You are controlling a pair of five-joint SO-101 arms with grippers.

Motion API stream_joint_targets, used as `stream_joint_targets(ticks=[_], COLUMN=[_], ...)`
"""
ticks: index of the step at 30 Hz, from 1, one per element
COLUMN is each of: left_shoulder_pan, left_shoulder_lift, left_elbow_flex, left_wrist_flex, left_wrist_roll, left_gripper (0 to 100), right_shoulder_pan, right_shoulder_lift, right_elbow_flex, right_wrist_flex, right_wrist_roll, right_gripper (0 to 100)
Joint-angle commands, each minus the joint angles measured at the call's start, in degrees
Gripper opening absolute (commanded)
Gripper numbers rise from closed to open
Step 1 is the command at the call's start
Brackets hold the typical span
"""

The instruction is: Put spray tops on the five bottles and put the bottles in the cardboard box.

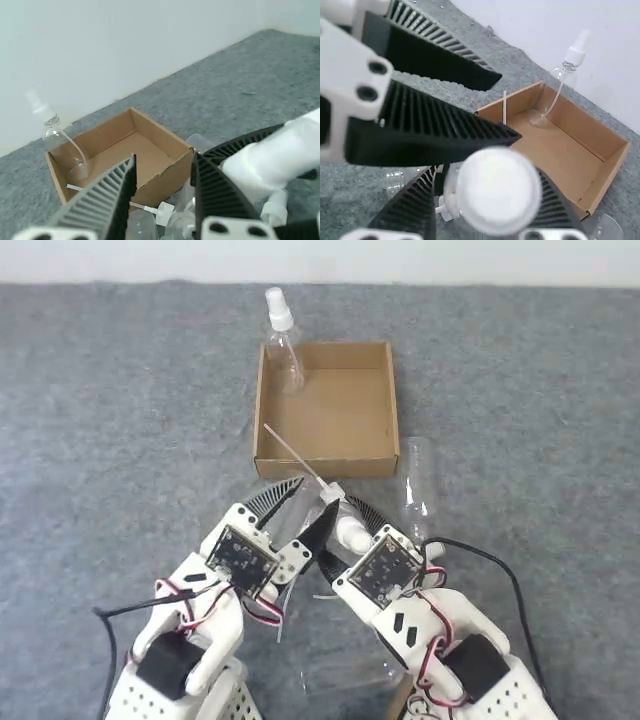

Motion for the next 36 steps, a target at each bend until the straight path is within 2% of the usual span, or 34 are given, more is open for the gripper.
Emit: stream_joint_targets(ticks=[1, 9, 14, 24, 27, 30, 36], left_shoulder_pan=[-0.1, -8.1, -12.5, -20.4, -23.6, -25.4, -29.0], left_shoulder_lift=[-0.8, -0.8, -0.8, -0.8, -0.8, -0.8, -0.8], left_elbow_flex=[-3.4, -4.4, -6.8, -4.8, -1.7, 1.4, 1.6], left_wrist_flex=[0.4, -4.1, -4.0, 7.2, 7.2, 7.2, 7.1], left_wrist_roll=[-0.4, -0.3, -0.3, -0.3, -0.1, 3.6, 5.3], left_gripper=[17, 17, 17, 17, 17, 17, 17], right_shoulder_pan=[0.6, 0.7, 0.7, 4.6, 4.7, 4.8, 5.2], right_shoulder_lift=[-1.7, -1.7, -1.7, -1.7, -1.7, -1.5, -1.6], right_elbow_flex=[-3.6, -1.8, -1.7, -1.7, -1.7, -1.3, -1.4], right_wrist_flex=[0.0, 0.0, 1.3, 2.4, 2.4, 2.4, 2.1], right_wrist_roll=[-0.5, -0.4, -0.4, -0.5, -0.5, -0.5, -0.4], right_gripper=[8.0, 8.0, 8.0, 8.0, 8.0, 8.0, 7.9])
